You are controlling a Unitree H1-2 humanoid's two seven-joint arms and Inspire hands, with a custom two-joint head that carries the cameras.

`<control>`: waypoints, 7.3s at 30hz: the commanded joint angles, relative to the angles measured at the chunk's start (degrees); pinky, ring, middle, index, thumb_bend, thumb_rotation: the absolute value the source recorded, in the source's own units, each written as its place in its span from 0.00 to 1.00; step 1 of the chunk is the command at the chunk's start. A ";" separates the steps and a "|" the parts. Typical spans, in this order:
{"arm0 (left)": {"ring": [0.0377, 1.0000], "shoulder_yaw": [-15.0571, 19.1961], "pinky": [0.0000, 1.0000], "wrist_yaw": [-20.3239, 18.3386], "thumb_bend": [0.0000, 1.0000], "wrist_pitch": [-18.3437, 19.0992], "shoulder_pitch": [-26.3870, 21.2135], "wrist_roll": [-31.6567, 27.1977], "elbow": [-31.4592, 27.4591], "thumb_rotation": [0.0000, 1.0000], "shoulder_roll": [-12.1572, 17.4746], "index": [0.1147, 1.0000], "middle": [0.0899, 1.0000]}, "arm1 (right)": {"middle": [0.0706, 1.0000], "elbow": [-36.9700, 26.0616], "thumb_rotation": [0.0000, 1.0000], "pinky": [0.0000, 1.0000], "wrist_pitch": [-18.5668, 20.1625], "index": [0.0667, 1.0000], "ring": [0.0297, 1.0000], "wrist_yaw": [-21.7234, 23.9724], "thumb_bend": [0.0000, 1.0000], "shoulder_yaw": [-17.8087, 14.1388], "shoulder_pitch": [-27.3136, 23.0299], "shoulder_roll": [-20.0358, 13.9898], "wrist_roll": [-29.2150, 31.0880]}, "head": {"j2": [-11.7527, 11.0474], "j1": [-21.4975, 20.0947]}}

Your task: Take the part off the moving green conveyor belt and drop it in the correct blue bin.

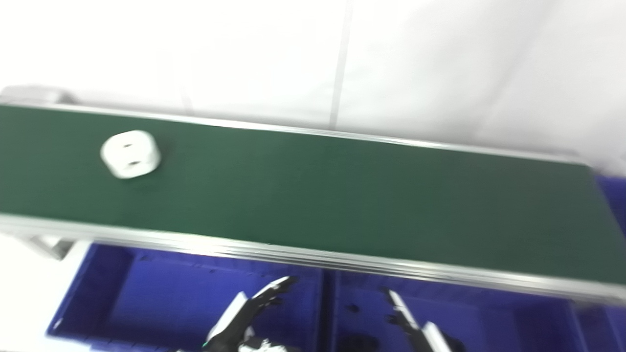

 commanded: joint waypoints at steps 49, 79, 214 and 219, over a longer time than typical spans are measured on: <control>1.00 30.97 0.96 -21.10 0.82 30.41 -28.31 13.25 -23.21 0.22 5.69 0.96 1.00 | 1.00 3.49 0.63 0.87 -3.35 1.00 0.97 -2.35 1.00 4.50 -6.26 -2.42 3.68 | -0.18 2.10; 1.00 18.88 1.00 -36.23 0.87 47.86 -40.17 26.93 -3.89 0.09 10.80 0.93 1.00 | 1.00 2.15 0.62 0.93 -3.35 1.00 0.99 -6.98 0.98 8.51 -6.78 -5.39 4.45 | 1.25 5.83; 0.97 20.02 0.96 -30.60 0.93 1.34 5.42 -12.80 -15.62 0.36 -6.76 0.99 0.99 | 1.00 -22.16 0.61 0.86 11.77 1.00 0.97 10.97 0.96 -3.57 5.14 1.76 -0.16 | 22.87 -20.49; 0.97 20.02 0.94 -31.34 0.93 0.88 4.38 -10.10 -13.99 0.34 -5.73 0.96 0.98 | 1.00 -21.41 0.61 0.85 14.15 1.00 0.98 11.35 0.97 -2.99 4.82 2.07 -1.71 | 22.36 -20.85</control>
